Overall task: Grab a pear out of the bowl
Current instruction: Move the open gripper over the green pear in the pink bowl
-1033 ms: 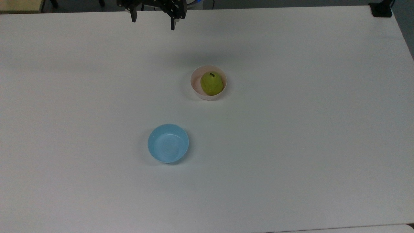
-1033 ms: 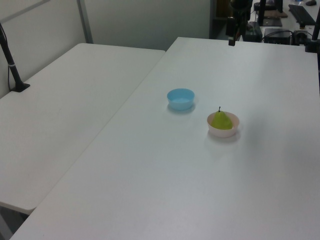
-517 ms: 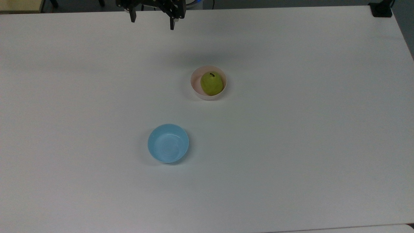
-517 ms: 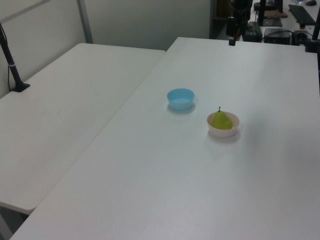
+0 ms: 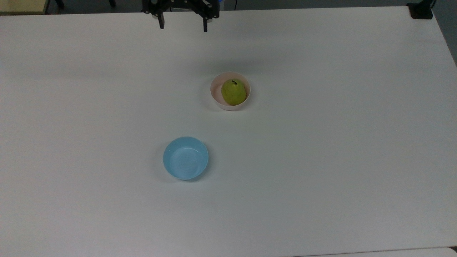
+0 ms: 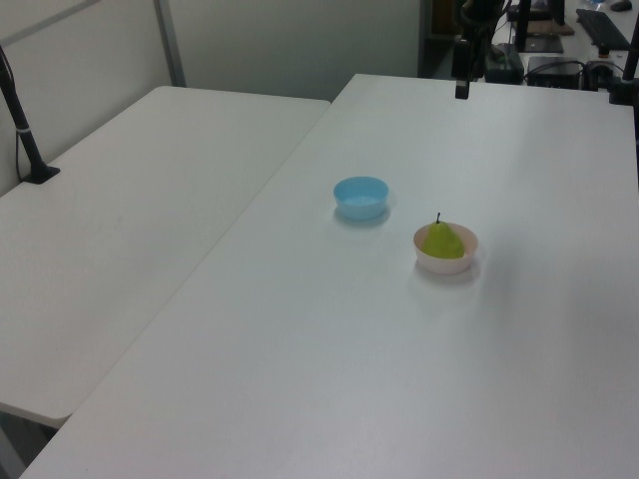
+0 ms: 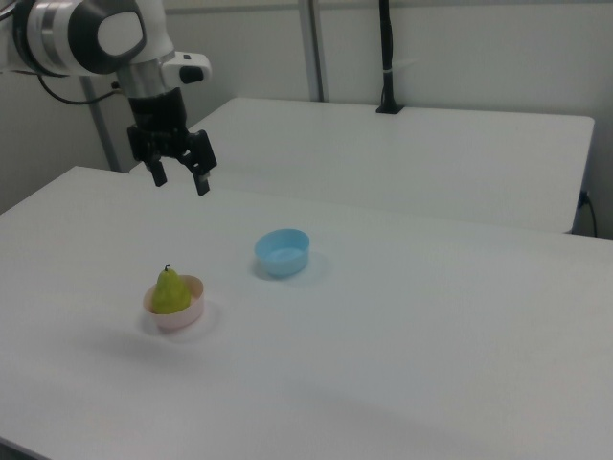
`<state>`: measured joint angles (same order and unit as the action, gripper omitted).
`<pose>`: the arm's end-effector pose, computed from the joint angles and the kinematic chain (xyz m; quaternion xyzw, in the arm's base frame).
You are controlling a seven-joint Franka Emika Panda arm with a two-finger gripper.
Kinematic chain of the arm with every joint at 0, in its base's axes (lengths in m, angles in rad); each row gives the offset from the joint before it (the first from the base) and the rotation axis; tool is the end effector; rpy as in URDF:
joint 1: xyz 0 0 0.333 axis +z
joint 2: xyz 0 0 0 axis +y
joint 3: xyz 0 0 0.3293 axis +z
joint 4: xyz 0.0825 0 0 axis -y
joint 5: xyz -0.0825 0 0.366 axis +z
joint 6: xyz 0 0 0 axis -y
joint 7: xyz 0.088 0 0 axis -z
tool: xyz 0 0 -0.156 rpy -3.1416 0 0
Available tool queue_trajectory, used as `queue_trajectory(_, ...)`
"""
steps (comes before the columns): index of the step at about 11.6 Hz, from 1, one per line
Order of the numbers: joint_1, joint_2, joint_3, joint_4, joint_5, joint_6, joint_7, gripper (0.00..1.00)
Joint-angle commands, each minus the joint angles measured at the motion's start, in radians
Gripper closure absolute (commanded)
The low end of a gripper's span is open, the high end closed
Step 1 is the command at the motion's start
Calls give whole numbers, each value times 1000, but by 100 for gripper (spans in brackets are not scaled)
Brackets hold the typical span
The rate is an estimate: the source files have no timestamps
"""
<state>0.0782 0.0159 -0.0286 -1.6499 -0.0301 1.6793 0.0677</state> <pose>0.5495 0.0230 0.5536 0.9998 -0.0075 0.0076 0.0148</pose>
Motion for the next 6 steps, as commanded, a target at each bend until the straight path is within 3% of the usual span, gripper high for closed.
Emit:
queue_trajectory(1,63,9,-1,-4,36,-27,-23,0)
queue_trajectory(6,155,33,-1,-68,24,-4,-28,0)
